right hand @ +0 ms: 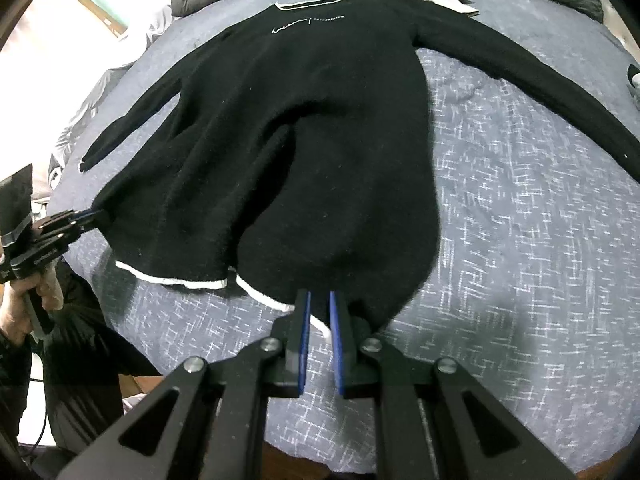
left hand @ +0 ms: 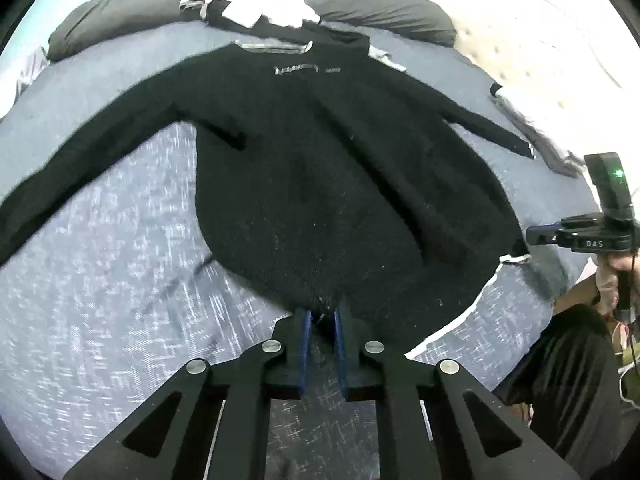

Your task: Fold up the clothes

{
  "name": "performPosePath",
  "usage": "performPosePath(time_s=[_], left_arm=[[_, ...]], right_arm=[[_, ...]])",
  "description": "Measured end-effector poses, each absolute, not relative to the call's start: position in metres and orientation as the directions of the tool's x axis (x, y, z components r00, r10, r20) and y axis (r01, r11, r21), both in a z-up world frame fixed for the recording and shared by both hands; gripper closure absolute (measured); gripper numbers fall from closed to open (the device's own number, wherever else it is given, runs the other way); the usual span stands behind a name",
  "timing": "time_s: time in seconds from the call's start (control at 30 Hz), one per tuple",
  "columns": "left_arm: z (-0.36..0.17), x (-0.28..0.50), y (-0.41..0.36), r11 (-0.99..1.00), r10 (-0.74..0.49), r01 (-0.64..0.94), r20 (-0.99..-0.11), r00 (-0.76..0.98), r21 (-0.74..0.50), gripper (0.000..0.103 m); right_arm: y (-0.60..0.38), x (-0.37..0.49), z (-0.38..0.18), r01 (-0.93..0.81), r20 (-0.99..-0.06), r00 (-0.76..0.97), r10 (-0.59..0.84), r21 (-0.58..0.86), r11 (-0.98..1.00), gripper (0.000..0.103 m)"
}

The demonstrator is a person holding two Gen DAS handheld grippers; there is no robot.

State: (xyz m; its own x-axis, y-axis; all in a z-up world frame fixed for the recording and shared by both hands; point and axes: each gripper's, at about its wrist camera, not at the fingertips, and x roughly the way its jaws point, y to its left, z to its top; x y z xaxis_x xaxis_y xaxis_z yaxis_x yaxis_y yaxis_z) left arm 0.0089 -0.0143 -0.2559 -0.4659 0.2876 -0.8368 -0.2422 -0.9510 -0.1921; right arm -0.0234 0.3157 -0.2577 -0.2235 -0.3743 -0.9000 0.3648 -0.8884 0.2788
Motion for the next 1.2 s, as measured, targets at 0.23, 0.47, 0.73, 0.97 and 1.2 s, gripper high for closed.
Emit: performPosePath(time_s=[0.23,0.47,0.73,0.97,1.2], left_arm=[[-0.219,0.02,-0.044,-0.954,0.289,-0.23,-0.798,-0.529,-0.193,0.093],[-0.209,0.025,-0.09,-0.962,0.274,-0.154,-0.791,-0.546,-0.227,0.094],[-0.234,0.019,-0.102,-0.962,0.269,-0.1,-0.825,-0.498,-0.253,0.095],[-0.244,0.02,-0.101,-0.973,0.229,-0.073,-0.854,-0.467,-0.221,0.08],[-0.246,0.019,-0.09,-0.974,0.225,-0.11,-0.866,-0.446,-0.196,0.061]], right_arm=[[0.336,-0.024,-0.248,0.319,-0.883,-0.263,-0.389,0.301,-0.899,0.094],[0.34,-0.03,-0.247,0.26,-0.884,-0.261,-0.387,0.321,-0.911,0.091],[0.335,-0.041,-0.266,0.172,-0.886,-0.208,-0.414,0.384,-0.907,0.061],[0.323,-0.045,-0.285,0.138,-0.896,-0.161,-0.415,0.396,-0.908,0.061],[0.325,-0.049,-0.288,0.119,-0.894,-0.161,-0.419,0.404,-0.907,0.061]])
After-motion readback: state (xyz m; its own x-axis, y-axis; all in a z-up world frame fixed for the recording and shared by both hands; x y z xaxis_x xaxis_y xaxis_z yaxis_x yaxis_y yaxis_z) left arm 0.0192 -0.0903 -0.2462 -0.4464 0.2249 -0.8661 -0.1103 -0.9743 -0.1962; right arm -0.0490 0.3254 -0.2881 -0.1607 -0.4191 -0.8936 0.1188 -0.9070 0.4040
